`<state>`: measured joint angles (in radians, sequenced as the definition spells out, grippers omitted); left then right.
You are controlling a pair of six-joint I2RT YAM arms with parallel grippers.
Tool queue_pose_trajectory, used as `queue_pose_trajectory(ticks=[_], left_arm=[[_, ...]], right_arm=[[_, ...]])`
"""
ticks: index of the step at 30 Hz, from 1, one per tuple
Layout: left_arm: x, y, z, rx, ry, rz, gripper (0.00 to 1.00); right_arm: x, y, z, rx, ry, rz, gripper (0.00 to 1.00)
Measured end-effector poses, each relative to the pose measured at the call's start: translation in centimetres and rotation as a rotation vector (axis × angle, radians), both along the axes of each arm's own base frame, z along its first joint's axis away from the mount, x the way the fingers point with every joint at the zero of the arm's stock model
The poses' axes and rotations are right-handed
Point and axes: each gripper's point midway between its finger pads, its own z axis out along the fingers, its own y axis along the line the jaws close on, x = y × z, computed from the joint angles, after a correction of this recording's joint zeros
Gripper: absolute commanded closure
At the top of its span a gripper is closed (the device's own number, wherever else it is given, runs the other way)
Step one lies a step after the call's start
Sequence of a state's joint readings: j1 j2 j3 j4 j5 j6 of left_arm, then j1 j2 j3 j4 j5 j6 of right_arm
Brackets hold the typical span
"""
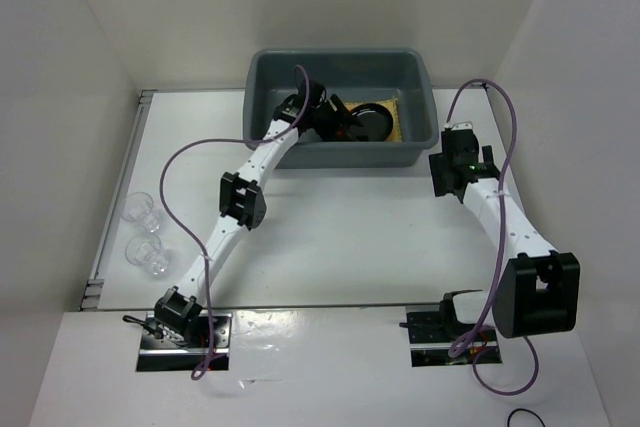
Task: Place the mixed dishes into the plastic bin
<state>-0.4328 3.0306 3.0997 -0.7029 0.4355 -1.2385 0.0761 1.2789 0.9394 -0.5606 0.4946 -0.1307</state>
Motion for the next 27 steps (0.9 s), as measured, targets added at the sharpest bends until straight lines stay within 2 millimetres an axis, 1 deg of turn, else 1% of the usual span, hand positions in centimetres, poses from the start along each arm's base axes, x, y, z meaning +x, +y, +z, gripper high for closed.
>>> queue_pose_trajectory(ticks=[1,2,3,5,7,8,9,10,11,13,15,16,17,18,19,21,23,24,25,26,27], left_arm=[[0.1,0.1,0.4,0.003,-0.012,0.000,0.07],[0.1,0.2,0.8,0.011,-0.023,-0.001,0.00],[0.2,0.5,1.5,0.025,-0.044,0.001,0.00],[0.6,1.6,3.6,0.071,-0.092,0.018,0.00],[1.0,3.8,6.9,0.153,-0.167,0.054,0.00],[1.2,5.1,9.2,0.199,-0.222,0.075,0.00],[1.2,6.7,12.1,0.252,-0.283,0.103,0.00],[0.9,8.5,15.1,0.315,-0.340,0.138,0.00],[0.5,10.2,17.7,0.363,-0.385,0.170,0.00],[-1.6,14.6,23.8,0.488,-0.472,0.251,0.00],[-4.6,18.9,28.3,0.618,-0.506,0.335,0.00],[-6.1,20.7,28.5,0.682,-0.471,0.365,0.00],[-8.2,22.9,28.4,0.751,-0.426,0.401,0.00],[-10.8,25.2,27.6,0.820,-0.370,0.417,0.00],[-12.6,26.8,26.3,0.872,-0.319,0.418,0.00],[-15.8,31.2,22.3,0.969,-0.192,0.424,0.00],[-18.9,36.8,17.1,1.044,-0.017,0.454,0.00],[-20.5,39.3,14.5,1.068,0.079,0.466,0.00],[-21.7,41.6,12.6,1.082,0.150,0.492,0.00],[-23.5,43.9,10.5,1.100,0.240,0.510,0.00],[-24.9,45.4,9.0,1.112,0.308,0.520,0.00]], right_arm=[[0.0,0.0,-0.1,0.000,0.003,0.000,0.02],[0.0,0.0,-0.1,0.000,0.005,0.000,0.02],[0.0,0.0,-0.2,-0.001,0.008,0.000,0.02],[0.0,0.0,-0.3,-0.001,0.012,0.000,0.02],[0.1,0.0,-0.5,-0.001,0.016,0.000,0.02],[0.1,0.0,-0.6,-0.001,0.019,0.000,0.02],[0.1,0.0,-0.7,0.000,0.024,0.000,0.02],[0.1,0.0,-0.9,0.000,0.029,0.000,0.02],[0.1,0.1,-1.0,0.000,0.034,0.000,0.02],[0.2,0.2,-1.5,0.003,0.050,0.005,0.02],[0.2,0.4,-2.2,0.008,0.072,0.011,0.02],[0.2,0.5,-2.5,0.011,0.081,0.015,0.02],[0.2,0.6,-2.9,0.013,0.094,0.017,0.02],[0.2,0.7,-3.3,0.016,0.108,0.021,0.02],[0.2,0.8,-3.6,0.017,0.119,0.024,0.02],[0.3,1.2,-4.2,0.019,0.141,0.037,0.02],[0.3,1.7,-4.6,0.022,0.152,0.053,0.02],[0.4,1.9,-4.6,0.024,0.153,0.061,0.02],[0.4,2.1,-4.6,0.024,0.153,0.066,0.02],[0.4,2.2,-4.6,0.025,0.153,0.071,0.02],[0.4,2.4,-4.6,0.025,0.153,0.075,0.02]])
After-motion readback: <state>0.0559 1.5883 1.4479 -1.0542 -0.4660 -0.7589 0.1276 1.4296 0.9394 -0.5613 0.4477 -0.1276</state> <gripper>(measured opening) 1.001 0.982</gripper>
